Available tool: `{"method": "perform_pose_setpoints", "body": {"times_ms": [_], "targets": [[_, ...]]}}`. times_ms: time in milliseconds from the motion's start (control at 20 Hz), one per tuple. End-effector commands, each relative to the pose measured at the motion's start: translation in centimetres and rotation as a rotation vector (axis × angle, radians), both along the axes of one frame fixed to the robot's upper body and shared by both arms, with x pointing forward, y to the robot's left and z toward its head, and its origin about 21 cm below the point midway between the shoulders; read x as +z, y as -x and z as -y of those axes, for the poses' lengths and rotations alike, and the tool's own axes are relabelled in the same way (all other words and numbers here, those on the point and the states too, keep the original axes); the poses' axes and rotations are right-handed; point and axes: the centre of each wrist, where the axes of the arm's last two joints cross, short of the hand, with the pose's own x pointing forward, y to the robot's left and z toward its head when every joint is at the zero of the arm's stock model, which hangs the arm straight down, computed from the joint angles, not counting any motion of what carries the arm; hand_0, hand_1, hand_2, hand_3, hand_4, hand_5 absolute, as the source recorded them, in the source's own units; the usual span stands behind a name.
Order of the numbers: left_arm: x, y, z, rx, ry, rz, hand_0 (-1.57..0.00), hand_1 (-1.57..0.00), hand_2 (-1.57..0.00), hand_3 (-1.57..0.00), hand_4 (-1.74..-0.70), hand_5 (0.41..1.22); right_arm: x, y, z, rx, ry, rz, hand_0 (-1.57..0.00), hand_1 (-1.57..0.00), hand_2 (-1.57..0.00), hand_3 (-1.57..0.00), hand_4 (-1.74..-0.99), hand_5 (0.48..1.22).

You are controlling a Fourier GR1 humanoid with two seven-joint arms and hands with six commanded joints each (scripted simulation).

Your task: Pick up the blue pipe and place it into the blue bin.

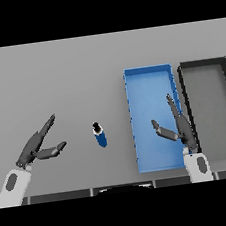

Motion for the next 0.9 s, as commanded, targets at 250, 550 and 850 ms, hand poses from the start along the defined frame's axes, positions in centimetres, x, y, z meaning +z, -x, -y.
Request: {"method": "perform_pose_setpoints", "body": {"times_ms": [250,550,850], "targets": [[-1.1,1.3,4.6,-0.143,-0.037,-0.105,0.0,0.0,0.0,0.0,-1.14,0.464,0.5,0.5,0.7,0.0,-0.001,0.009,0.0,0.0,0.0,0.0,-1.189,0.619],[-3.1,0.6,8.7,-0.206,0.003,-0.104,0.0,0.0,0.0,0.0,-1.15,0.456,0.2,0.5,0.4,0.001,-0.027,0.0,0.0,0.0,0.0,0.0,-1.217,0.626],[-4.2,-1.0,12.7,-0.215,0.054,-0.095,0.0,0.0,0.0,0.0,-1.13,0.459,0.5,0.6,0.6,-0.016,-0.016,-0.002,0.0,0.0,0.0,0.0,-1.21,0.631]]}}
